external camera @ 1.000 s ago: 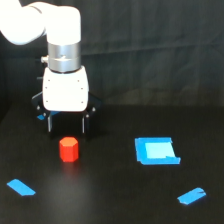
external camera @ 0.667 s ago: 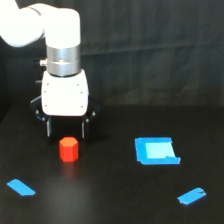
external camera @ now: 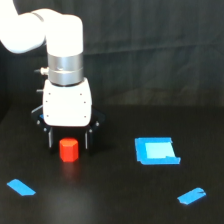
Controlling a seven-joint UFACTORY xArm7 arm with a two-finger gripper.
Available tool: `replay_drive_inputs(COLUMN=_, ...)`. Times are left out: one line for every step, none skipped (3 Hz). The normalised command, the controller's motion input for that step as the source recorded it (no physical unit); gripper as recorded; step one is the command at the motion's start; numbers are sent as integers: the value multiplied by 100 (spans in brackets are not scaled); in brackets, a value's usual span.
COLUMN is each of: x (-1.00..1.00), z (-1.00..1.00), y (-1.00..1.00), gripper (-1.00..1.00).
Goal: Pick up the red object from the table
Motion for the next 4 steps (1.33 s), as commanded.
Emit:
replay_drive_inputs(x=4, z=-41, y=1, gripper=-100)
replay_drive_inputs(x=1, z=-43, y=-7, gripper=-100)
replay_drive_inputs(x=-7, z=-29, y=4, gripper=-100)
replay_drive_inputs(x=-4, z=-28, y=3, gripper=-98)
